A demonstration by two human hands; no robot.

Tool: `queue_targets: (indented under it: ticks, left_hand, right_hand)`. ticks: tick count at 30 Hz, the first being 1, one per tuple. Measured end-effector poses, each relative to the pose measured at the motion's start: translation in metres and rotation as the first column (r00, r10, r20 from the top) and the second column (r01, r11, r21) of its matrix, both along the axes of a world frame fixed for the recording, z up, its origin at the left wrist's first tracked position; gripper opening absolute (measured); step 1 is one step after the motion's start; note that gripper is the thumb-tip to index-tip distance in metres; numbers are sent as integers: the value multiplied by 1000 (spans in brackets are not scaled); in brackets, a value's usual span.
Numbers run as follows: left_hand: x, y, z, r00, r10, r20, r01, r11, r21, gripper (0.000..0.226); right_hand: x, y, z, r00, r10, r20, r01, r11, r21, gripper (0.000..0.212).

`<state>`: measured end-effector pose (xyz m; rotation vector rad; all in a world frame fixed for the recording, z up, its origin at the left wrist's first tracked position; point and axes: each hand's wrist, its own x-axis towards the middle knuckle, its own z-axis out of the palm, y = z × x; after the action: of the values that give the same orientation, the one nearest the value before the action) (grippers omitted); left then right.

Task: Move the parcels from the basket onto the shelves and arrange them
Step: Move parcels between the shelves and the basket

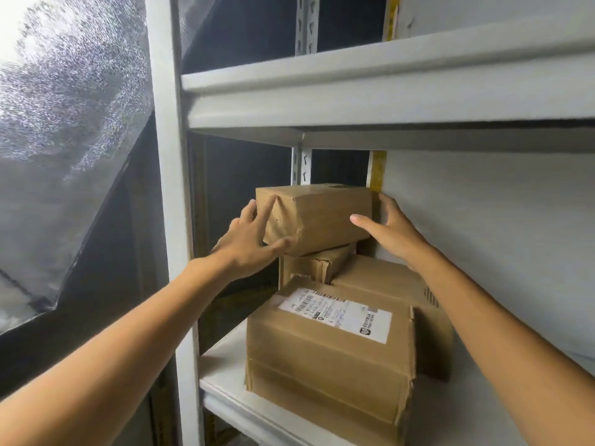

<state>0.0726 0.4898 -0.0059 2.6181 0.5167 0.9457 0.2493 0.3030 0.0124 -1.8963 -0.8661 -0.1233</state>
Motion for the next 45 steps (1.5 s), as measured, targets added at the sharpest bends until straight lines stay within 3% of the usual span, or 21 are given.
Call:
queue_targets:
  ticks: [5,9,15,19,32,39,45]
  left_hand:
    - [34,3,2,978,-106,181,134,980,-148,105]
    - [44,5,-3,925,-205,319,267,950,-163,97]
    - [46,-15,0,856,-292,427,385,911,-149,91]
    - [44,-36,2,838,-338,429,427,895,-129,92]
    - [37,-164,-2,810,-441,386,505,860,-76,92]
    - [56,-257,2,731,-600,325,651,757,-66,92]
    - [82,-340,-31,568,-762,311,820,555,-138,84]
  right_hand:
    - [18,20,7,995,65,-73,-60,996,65,78]
    - [27,23,2,994,27,-102,-15,993,114,78]
    - [28,5,0,992,-11,-122,39,974,224,59]
    - [26,-24,3,994,-26,-102,57,950,306,37]
    - [3,-187,-15,985,-27,-171,96,907,410,28]
    - [-24,-307,-36,957,-156,-245,253,860,443,30]
    - [-70,-413,-66,886,-249,-391,438,726,530,20]
